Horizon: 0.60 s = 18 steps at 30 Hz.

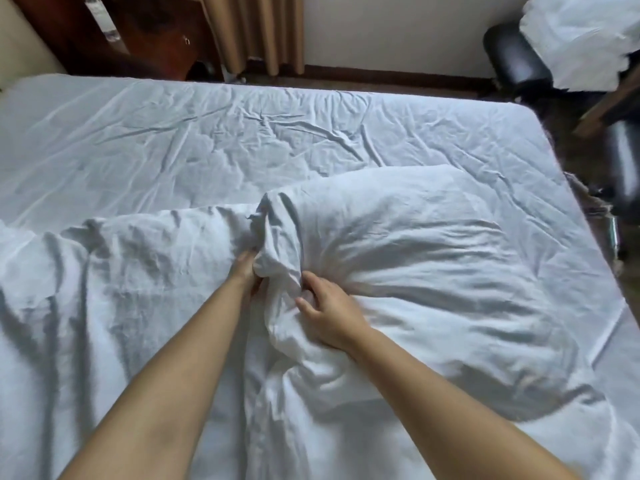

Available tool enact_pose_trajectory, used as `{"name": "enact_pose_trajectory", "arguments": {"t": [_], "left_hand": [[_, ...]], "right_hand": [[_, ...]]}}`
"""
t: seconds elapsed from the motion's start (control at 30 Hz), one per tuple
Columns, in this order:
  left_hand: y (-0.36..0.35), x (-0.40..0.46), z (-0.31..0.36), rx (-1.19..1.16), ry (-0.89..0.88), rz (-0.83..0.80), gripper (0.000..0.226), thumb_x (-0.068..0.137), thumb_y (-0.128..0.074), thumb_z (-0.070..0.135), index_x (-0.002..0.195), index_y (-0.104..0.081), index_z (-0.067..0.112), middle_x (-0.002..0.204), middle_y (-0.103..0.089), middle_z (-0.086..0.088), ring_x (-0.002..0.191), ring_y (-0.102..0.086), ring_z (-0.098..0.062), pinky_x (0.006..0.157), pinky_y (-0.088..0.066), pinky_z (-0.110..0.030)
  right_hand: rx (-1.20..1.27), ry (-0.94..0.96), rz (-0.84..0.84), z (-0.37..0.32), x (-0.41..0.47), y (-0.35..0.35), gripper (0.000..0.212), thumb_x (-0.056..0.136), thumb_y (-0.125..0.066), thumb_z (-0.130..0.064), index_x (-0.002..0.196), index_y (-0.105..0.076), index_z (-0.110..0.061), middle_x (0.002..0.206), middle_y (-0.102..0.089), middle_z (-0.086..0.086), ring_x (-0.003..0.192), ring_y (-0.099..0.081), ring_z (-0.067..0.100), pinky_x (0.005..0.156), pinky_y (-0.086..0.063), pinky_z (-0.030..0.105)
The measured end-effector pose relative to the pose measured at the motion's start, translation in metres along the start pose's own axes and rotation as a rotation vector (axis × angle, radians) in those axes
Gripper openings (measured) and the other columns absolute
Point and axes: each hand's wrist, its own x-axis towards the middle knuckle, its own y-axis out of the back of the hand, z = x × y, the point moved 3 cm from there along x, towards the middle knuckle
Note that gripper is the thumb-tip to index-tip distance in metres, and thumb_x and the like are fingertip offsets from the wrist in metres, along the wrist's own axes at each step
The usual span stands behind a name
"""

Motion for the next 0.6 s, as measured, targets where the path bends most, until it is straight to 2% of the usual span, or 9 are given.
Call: {"name": "enact_pose_trajectory", "arguments": {"t": [0.1,0.13,0.23,0.3,0.37,0.4,0.47,0.53,0.6], "left_hand": [[0.018,-0.019,-0.023,0.057,0.014,0.011,0.026,0.096,-0.047,0.025,0.094,-0.066,0.008,0.089,-0.068,-0.010,0.082,-0.065,-0.025,0.057,-0.054,-0.023],[0.020,-0.027,-0.027,0.063,-0.002,0.029,0.027,0.096,-0.046,0.025,0.095,-0.067,0.007,0.093,-0.069,-0.011,0.085,-0.065,-0.025,0.061,-0.055,-0.024],[0.024,-0.051,-0.030,0.058,-0.098,0.107,0.039,0.097,-0.045,0.037,0.106,-0.068,0.007,0.110,-0.068,-0.014,0.104,-0.063,-0.029,0.089,-0.051,-0.037],[0.027,-0.079,-0.035,0.127,-0.100,0.116,0.045,0.096,-0.046,0.047,0.106,-0.068,0.009,0.109,-0.069,-0.013,0.100,-0.064,-0.026,0.094,-0.050,-0.040],[0.028,-0.108,-0.049,0.197,-0.064,0.019,0.041,0.094,-0.050,0.047,0.099,-0.071,0.012,0.100,-0.071,-0.014,0.086,-0.068,-0.021,0.083,-0.055,-0.034],[0.026,-0.123,-0.056,0.221,-0.025,-0.049,0.036,0.095,-0.051,0.043,0.096,-0.071,0.012,0.092,-0.072,-0.013,0.073,-0.070,-0.016,0.071,-0.057,-0.027],[0.025,-0.156,-0.070,0.325,0.059,-0.141,0.031,0.097,-0.051,0.033,0.093,-0.066,0.007,0.066,-0.064,-0.006,0.043,-0.059,-0.004,0.042,-0.044,-0.013],[0.035,-0.181,-0.087,0.486,0.104,-0.168,0.029,0.094,-0.055,0.036,0.084,-0.060,0.010,0.052,-0.053,0.000,0.037,-0.048,-0.004,0.041,-0.036,-0.013],[0.046,-0.201,-0.104,0.627,0.146,-0.206,0.031,0.087,-0.063,0.045,0.087,-0.064,0.014,0.064,-0.056,-0.001,0.053,-0.050,-0.011,0.054,-0.039,-0.019]], "right_hand": [[0.091,-0.008,0.046,-0.013,0.001,0.005,0.042,0.094,-0.048,-0.029,0.135,-0.041,-0.024,0.128,-0.058,0.002,0.118,-0.053,0.024,0.092,-0.043,0.034],[0.095,-0.018,0.049,-0.018,-0.001,0.006,0.043,0.095,-0.046,-0.028,0.138,-0.040,-0.023,0.132,-0.056,0.003,0.120,-0.051,0.024,0.093,-0.041,0.033],[0.049,-0.010,0.163,-0.030,-0.019,0.009,0.042,0.099,-0.042,-0.023,0.141,-0.043,-0.015,0.140,-0.050,0.003,0.128,-0.044,0.020,0.102,-0.033,0.027],[0.065,-0.025,0.273,-0.034,-0.038,0.012,0.038,0.099,-0.043,-0.019,0.135,-0.050,-0.011,0.137,-0.053,0.005,0.127,-0.045,0.020,0.103,-0.030,0.025],[0.051,-0.047,0.320,-0.035,-0.062,0.010,0.035,0.097,-0.045,-0.016,0.130,-0.054,-0.009,0.133,-0.054,0.007,0.124,-0.046,0.023,0.103,-0.031,0.027],[0.019,-0.052,0.319,-0.035,-0.076,0.008,0.035,0.096,-0.046,-0.016,0.129,-0.055,-0.009,0.132,-0.054,0.007,0.124,-0.046,0.025,0.104,-0.031,0.029],[-0.062,-0.060,0.298,-0.033,-0.105,0.003,0.035,0.095,-0.048,-0.017,0.128,-0.055,-0.009,0.134,-0.051,0.007,0.126,-0.044,0.027,0.105,-0.031,0.032],[-0.110,-0.079,0.279,-0.030,-0.136,-0.002,0.037,0.094,-0.049,-0.018,0.130,-0.052,-0.012,0.140,-0.046,0.006,0.130,-0.039,0.026,0.107,-0.028,0.032],[-0.138,-0.125,0.247,-0.028,-0.168,-0.007,0.048,0.093,-0.048,-0.021,0.140,-0.041,-0.017,0.151,-0.033,0.003,0.139,-0.027,0.021,0.113,-0.022,0.031]]}}
